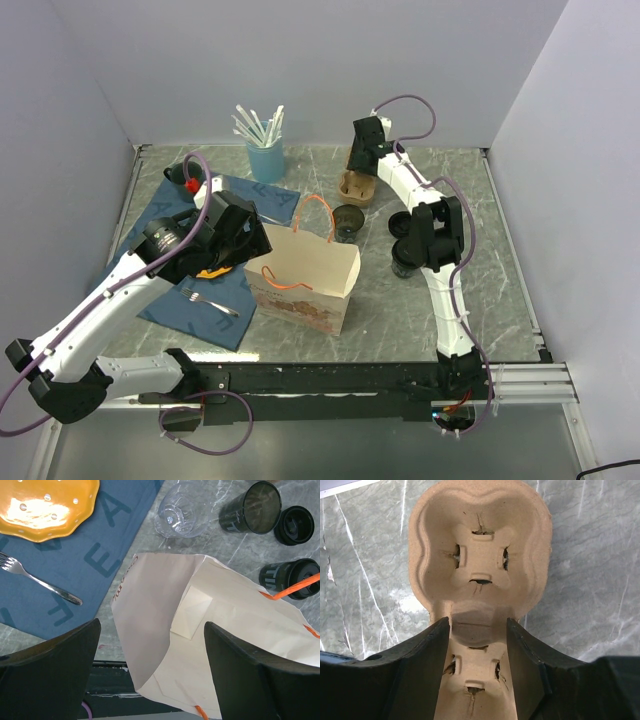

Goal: Pack the takeout coffee

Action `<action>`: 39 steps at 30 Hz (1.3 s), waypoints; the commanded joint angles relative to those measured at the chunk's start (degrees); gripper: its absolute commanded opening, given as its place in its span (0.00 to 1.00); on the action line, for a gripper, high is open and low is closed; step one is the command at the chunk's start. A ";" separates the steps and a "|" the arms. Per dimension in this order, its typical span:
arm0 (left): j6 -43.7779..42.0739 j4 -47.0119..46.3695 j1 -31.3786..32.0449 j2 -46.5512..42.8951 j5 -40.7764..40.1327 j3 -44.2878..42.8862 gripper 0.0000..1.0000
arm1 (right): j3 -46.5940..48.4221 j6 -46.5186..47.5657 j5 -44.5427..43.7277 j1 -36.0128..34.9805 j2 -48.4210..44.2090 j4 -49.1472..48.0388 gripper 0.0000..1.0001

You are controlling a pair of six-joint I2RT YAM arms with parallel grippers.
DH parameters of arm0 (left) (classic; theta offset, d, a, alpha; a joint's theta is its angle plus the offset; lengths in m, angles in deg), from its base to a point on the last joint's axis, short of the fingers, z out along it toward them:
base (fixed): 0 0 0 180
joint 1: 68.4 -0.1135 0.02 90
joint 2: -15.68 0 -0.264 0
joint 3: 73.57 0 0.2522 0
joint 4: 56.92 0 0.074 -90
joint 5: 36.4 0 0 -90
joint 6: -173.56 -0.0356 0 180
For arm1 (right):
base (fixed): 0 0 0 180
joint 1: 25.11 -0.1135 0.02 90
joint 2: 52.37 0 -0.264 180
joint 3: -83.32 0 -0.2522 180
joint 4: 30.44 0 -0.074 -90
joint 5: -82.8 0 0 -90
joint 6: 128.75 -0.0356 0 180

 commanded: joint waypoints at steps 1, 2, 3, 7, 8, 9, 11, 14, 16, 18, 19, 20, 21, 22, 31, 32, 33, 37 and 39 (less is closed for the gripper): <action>0.14 0.36 -0.17 -0.80 -0.66 0.35 0.91 | 3.08 -0.60 -0.75 -0.46 1.01 -1.07 0.58; 0.05 0.28 -0.17 -0.72 -0.57 0.26 0.91 | 3.69 -0.60 -1.01 -0.46 1.36 -0.46 0.58; 0.23 0.37 -0.17 -0.72 -0.57 0.26 0.91 | 3.78 -0.60 -1.18 -0.46 1.54 -0.28 0.58; 0.23 0.37 -0.17 -0.63 -0.57 0.26 0.91 | 3.52 0.10 -2.24 -0.46 1.45 -0.19 0.53; 0.23 0.28 -0.17 -0.63 -0.57 0.26 0.91 | 3.52 0.45 -2.41 -0.46 1.36 -0.28 0.51; 0.23 0.28 -0.17 -0.45 -0.57 0.09 0.91 | 3.61 0.80 -2.85 -0.46 1.36 -0.37 0.46; 0.23 0.19 -0.17 -0.54 -0.48 0.08 0.91 | 3.52 1.33 -3.12 -0.46 1.36 -0.45 0.43; 0.40 0.28 -0.17 -0.54 -0.65 0.08 0.91 | 2.29 1.94 -2.68 -0.46 0.66 -2.21 0.37; 0.49 0.45 -0.17 -0.63 -0.92 -0.18 0.91 | 1.94 2.47 -1.37 -0.37 0.13 -3.96 0.34; 0.76 0.63 -0.17 -0.89 -1.18 -0.18 0.91 | 1.68 3.26 -0.66 -0.46 -0.92 -5.19 0.32; 0.84 0.72 -0.17 -1.07 -1.18 -0.18 0.91 | 1.59 3.53 0.04 -0.46 -1.36 -6.51 0.32; 0.93 0.37 -0.17 -1.15 -1.18 -0.01 0.91 | 1.41 3.79 0.22 -0.46 -2.23 -7.39 0.32; 1.02 0.28 -0.17 -1.59 -1.10 0.26 0.91 | 1.32 4.57 0.40 -0.46 -2.76 -8.18 0.32; 1.11 0.37 -0.17 -1.68 -1.27 0.43 0.91 | 1.32 4.67 0.48 -0.46 -3.12 -9.23 0.32; 1.46 -0.25 -0.17 -3.09 -0.83 2.02 0.91 | 0.54 5.55 -0.40 -0.29 -4.87 -9.68 0.33; 1.46 -0.34 -0.17 -3.18 -0.74 2.10 0.91 | -0.16 5.46 -0.31 -0.37 -5.23 -9.86 0.34; 1.37 -0.34 -0.17 -3.26 -0.66 2.19 0.91 | -0.78 5.64 0.56 -0.37 -5.66 -10.82 0.34; 0.93 -0.16 -0.17 -3.18 -0.92 2.02 0.91 | -0.71 6.87 3.64 -0.29 -7.25 -12.06 0.34; 0.76 0.36 -0.17 -2.91 -1.36 1.49 0.91 | 0.09 7.57 4.17 0.06 -7.86 -12.05 0.34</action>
